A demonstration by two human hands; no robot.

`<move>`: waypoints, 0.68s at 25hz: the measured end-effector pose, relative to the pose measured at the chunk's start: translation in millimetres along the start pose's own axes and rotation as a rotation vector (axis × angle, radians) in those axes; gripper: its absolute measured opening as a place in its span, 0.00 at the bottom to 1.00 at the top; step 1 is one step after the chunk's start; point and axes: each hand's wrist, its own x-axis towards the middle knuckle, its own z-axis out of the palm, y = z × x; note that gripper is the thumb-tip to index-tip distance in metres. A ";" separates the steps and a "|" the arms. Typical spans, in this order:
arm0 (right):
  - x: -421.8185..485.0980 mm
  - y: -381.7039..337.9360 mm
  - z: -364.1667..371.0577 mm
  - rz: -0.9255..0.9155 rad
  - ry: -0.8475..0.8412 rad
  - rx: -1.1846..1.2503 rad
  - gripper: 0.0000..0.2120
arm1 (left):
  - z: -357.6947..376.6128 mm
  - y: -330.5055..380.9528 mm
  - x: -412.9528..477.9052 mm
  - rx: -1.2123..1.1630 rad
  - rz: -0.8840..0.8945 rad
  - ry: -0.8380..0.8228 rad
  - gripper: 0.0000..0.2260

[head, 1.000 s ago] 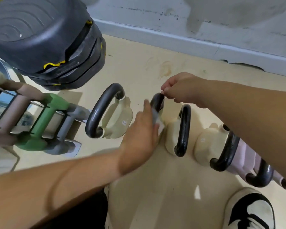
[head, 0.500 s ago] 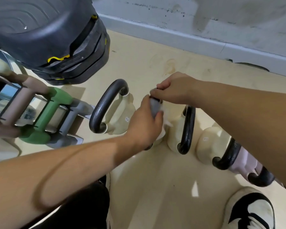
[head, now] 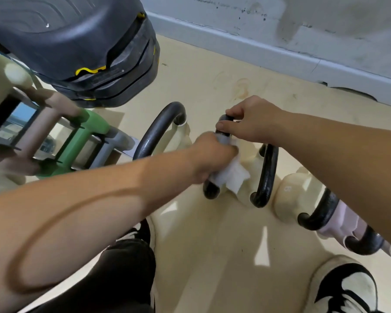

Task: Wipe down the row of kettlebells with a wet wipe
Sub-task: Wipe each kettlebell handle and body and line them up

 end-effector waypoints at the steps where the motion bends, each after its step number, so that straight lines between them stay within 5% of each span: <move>1: 0.2 0.4 0.6 -0.002 0.004 0.005 0.22 | -0.5 7.3 4.6 0.001 0.004 -0.009 0.10; 5: -1.6 1.2 1.6 -0.012 0.013 0.026 0.21 | 12.8 -29.8 -30.5 0.188 0.268 0.182 0.19; 8: -5.2 -0.5 3.2 -0.006 0.014 0.074 0.17 | 8.6 -79.5 -60.1 0.231 0.354 0.071 0.31; 12: -8.1 -1.1 2.5 0.015 0.014 0.111 0.16 | 2.1 -99.2 -50.8 0.299 0.270 0.058 0.21; 17: -6.2 -3.5 2.9 0.028 0.024 0.111 0.17 | 16.7 -56.4 -39.7 0.029 0.222 0.170 0.15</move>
